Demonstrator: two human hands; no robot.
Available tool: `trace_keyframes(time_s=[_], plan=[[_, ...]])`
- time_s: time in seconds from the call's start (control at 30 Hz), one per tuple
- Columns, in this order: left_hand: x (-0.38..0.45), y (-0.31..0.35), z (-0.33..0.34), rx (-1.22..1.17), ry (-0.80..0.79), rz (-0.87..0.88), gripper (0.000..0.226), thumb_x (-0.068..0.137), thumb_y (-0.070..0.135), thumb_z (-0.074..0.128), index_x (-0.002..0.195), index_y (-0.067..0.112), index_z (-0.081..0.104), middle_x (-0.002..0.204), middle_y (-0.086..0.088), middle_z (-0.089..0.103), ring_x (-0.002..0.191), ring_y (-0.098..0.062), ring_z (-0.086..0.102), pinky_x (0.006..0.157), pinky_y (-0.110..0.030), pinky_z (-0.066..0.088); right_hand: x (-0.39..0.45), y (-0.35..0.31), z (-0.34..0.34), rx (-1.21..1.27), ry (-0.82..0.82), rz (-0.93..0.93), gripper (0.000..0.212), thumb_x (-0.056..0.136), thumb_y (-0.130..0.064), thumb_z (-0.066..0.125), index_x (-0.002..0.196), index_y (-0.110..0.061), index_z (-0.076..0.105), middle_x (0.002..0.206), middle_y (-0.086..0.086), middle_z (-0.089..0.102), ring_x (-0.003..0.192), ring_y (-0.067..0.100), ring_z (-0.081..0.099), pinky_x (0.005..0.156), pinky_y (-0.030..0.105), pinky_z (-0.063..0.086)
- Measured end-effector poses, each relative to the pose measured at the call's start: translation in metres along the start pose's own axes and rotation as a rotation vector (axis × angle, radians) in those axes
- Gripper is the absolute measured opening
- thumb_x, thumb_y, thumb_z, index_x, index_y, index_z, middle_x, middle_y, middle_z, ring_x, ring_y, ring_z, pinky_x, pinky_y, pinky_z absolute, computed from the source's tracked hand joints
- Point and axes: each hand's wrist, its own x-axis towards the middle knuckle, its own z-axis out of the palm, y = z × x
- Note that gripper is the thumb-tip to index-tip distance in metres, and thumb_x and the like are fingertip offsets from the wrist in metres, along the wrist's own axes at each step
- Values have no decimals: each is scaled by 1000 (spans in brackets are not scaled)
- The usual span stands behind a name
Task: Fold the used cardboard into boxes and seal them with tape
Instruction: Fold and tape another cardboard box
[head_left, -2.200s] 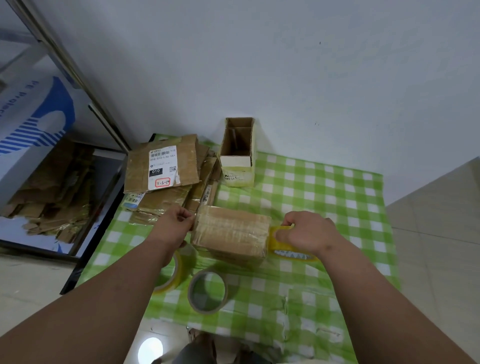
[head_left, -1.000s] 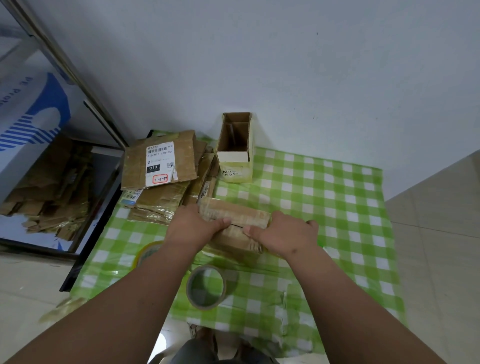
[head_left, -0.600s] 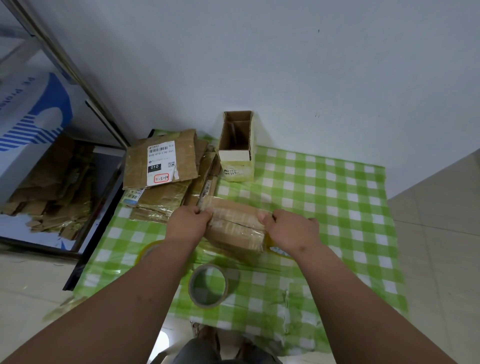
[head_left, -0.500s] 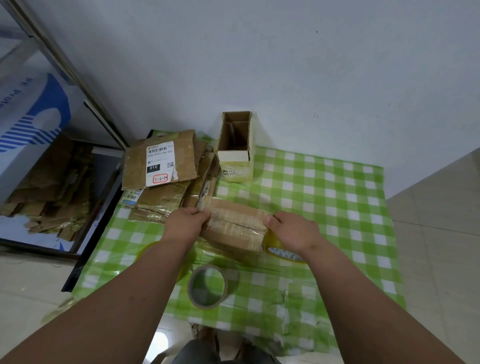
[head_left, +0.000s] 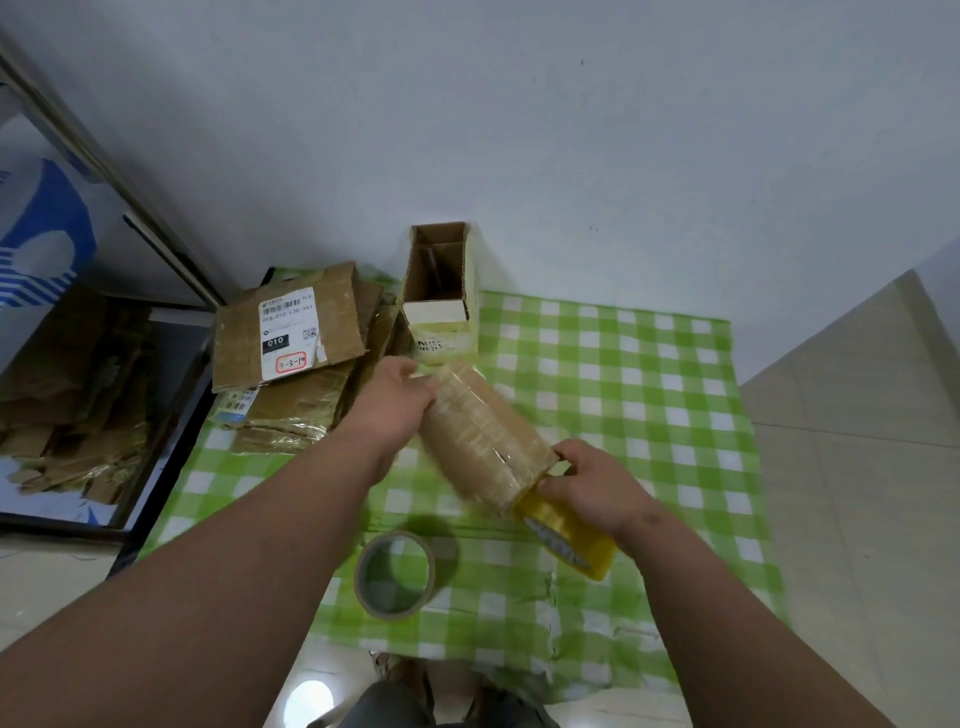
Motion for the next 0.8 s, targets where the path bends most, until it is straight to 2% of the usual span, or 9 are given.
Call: trace_keyframes(time_s=[0.1,0.17,0.27,0.4,0.5,0.6,0.67,0.73,0.8], plan=[[7,14,15,62,-130,116,37,95,14,61,131,20,53,131,-1,58,114,-17,55,93,-29,42,-8,15,2,165,113,26,23,88,-15,67,110,-23,61,94,3,65,81,16,61,67,26,47],[8,24,26,181,-115,209,39,95,15,60,132,25,57,130,1,57,117,-18,54,97,-29,42,-11,20,4,279,200,44,19,86,-15,69,101,-24,63,91,4,67,82,21,64,73,33,52],[7,31,44,465,-26,317,53,97,24,55,148,29,42,147,-3,34,135,-26,34,116,-37,29,-12,22,11,377,304,61,19,84,-20,71,102,-22,63,88,5,67,82,25,65,77,40,53],[-7,20,57,676,-52,459,76,96,30,58,157,28,12,158,-1,8,145,-28,13,119,-41,20,-11,23,23,542,349,97,29,88,-17,67,112,-28,54,89,-4,61,74,14,58,67,30,48],[-13,10,61,781,-26,541,83,95,31,61,156,34,6,161,7,-17,149,-26,-2,120,-43,14,-9,27,36,585,307,120,27,90,-18,65,115,-27,58,95,0,67,84,22,65,75,36,54],[-9,8,66,902,15,628,60,97,30,54,151,34,27,160,-3,5,143,-26,5,118,-43,19,-8,28,45,661,297,123,26,89,-24,66,114,-29,61,100,5,71,93,30,68,87,50,56],[-6,8,69,981,-25,659,54,100,37,45,151,27,31,159,-5,12,144,-26,5,119,-42,17,-5,28,46,681,283,113,28,89,-25,66,116,-30,60,102,4,70,93,27,67,89,52,55],[-1,6,73,983,-118,630,67,98,45,46,155,21,21,164,-3,3,150,-24,-5,122,-39,7,-2,30,42,735,236,105,35,89,-17,65,119,-33,57,93,3,69,84,23,64,85,49,54],[2,5,73,908,-224,577,85,90,51,58,156,18,14,165,0,-5,150,-20,-16,122,-36,1,-3,32,39,777,168,81,50,86,-7,64,124,-36,49,82,0,64,76,19,59,75,43,50]])
